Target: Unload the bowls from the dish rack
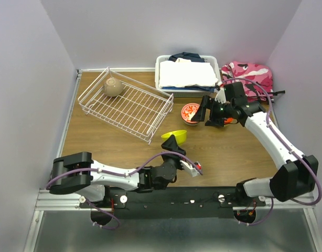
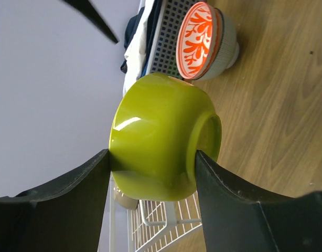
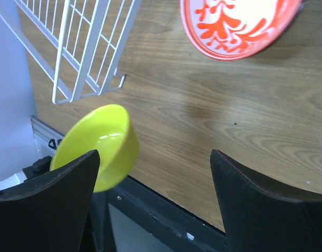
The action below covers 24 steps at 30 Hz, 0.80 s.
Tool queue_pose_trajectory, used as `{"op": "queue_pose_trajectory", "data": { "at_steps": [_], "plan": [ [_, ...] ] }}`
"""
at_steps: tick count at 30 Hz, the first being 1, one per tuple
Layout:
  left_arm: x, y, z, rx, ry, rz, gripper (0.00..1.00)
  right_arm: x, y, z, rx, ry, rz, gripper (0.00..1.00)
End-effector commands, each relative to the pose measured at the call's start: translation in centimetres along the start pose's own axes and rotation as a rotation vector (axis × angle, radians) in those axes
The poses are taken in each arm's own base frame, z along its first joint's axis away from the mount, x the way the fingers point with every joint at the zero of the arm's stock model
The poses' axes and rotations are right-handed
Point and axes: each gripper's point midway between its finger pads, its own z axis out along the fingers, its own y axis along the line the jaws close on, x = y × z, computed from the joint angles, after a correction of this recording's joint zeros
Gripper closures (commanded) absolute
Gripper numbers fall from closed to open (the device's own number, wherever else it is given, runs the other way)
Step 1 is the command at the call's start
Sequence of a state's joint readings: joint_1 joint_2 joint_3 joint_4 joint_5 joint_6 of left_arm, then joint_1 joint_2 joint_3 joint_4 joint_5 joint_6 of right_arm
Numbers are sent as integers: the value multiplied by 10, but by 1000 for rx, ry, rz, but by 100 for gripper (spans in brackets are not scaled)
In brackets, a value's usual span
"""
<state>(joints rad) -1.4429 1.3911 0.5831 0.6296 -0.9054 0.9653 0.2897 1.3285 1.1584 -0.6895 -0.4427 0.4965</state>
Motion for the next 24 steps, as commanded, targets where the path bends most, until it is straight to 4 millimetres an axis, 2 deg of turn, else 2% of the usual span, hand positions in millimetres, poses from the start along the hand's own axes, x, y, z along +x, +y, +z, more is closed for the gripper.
{"op": "queue_pose_trajectory", "data": {
  "at_steps": [1, 5, 10, 15, 24],
  "plan": [
    [-4, -11, -5, -4, -14, -12, 43, -1, 22, 4, -14, 48, -37, 7],
    [-3, -21, -4, 21, -11, 2, 43, 3, 29, 14, 11, 109, -66, 8],
    [-1, -29, -2, 33, -1, 22, 43, 26, 16, 28, 88, 254, -87, 11],
    [-1, -32, -1, 39, 1, 27, 43, 44, 4, 33, 148, 348, -105, 15],
    [0, -34, -1, 42, 5, 40, 43, 78, 8, 50, 155, 499, -151, 20]
  ]
}}
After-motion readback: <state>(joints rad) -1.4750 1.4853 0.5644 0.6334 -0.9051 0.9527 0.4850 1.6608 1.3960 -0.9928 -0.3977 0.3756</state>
